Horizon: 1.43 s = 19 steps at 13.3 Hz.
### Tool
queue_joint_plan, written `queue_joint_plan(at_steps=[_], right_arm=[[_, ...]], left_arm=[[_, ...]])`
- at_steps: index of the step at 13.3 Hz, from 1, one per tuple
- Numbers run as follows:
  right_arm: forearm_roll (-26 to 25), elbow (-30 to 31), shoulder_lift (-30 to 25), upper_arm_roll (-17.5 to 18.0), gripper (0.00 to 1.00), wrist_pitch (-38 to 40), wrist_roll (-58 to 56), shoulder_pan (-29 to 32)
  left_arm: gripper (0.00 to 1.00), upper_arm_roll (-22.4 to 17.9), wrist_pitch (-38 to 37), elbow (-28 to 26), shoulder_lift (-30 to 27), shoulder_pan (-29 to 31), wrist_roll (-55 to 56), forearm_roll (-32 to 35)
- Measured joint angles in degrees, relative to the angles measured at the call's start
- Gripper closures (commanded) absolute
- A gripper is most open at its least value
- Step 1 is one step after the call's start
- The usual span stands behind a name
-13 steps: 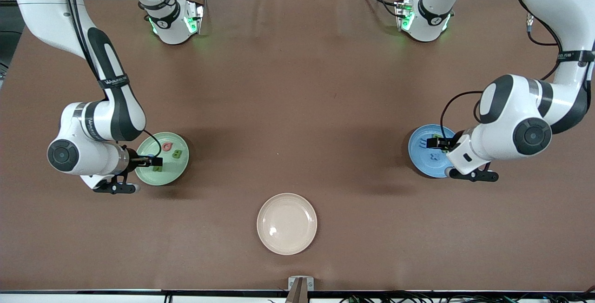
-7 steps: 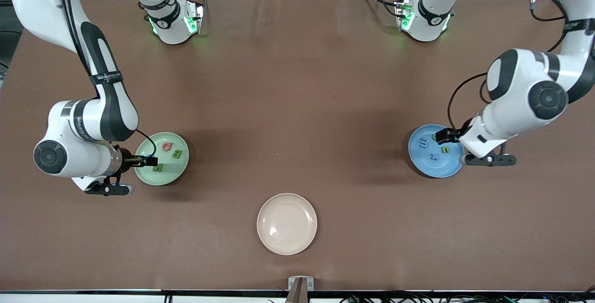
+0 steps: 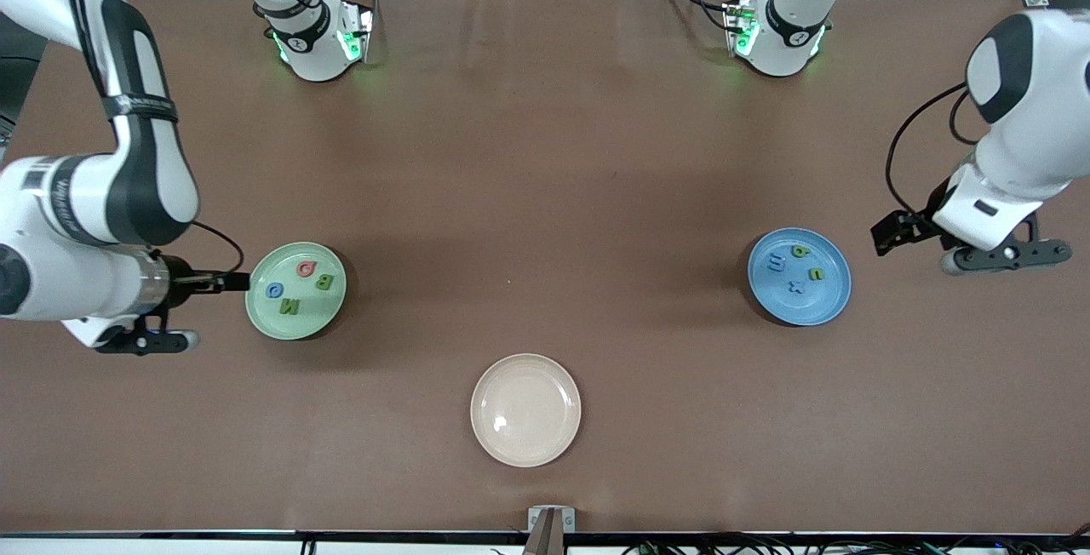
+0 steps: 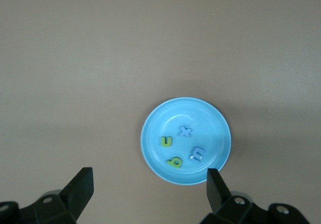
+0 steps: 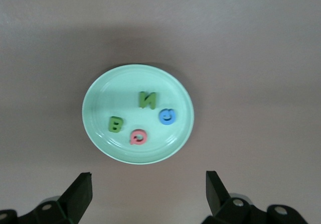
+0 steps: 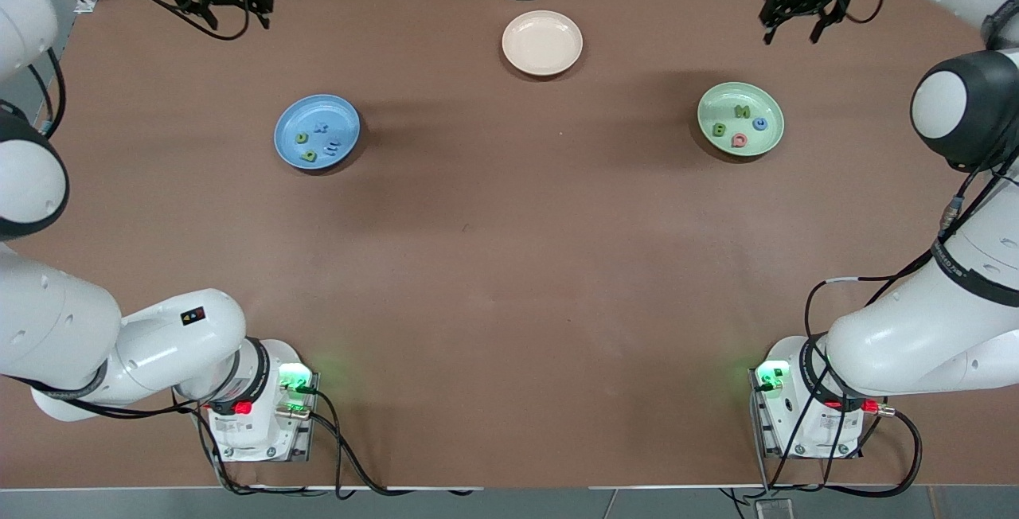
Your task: Sort upper and lower case letters into plates
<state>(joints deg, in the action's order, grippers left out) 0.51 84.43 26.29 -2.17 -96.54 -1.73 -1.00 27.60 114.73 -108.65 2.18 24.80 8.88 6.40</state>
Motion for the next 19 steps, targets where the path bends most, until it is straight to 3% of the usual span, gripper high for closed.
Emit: queue_joint_plan(at_steps=[5, 8, 16, 19], right_arm=[[-1.70, -4.36, -3.56, -0.37, 0.00, 7.71, -1.46, 2.27], [-1.83, -9.43, -3.91, -0.41, 0.00, 10.35, -1.46, 2.29], [-1.73, -11.45, -3.84, 0.22, 0.00, 10.49, -1.63, 2.25], [-1.70, -11.43, -4.21, 0.71, 0.00, 11.03, -1.62, 1.16]], left_arm=[[0.01, -0.60, -12.74, 11.89, -2.33, 4.76, -5.49, -8.04], [0.01, -0.79, -18.79, 17.72, -2.39, 5.74, -7.24, -8.62], [0.01, -1.12, -21.90, 23.21, -2.39, 4.16, -7.43, -8.62], [0.00, -8.96, -22.11, 23.20, -1.89, -4.17, -7.43, -8.62]])
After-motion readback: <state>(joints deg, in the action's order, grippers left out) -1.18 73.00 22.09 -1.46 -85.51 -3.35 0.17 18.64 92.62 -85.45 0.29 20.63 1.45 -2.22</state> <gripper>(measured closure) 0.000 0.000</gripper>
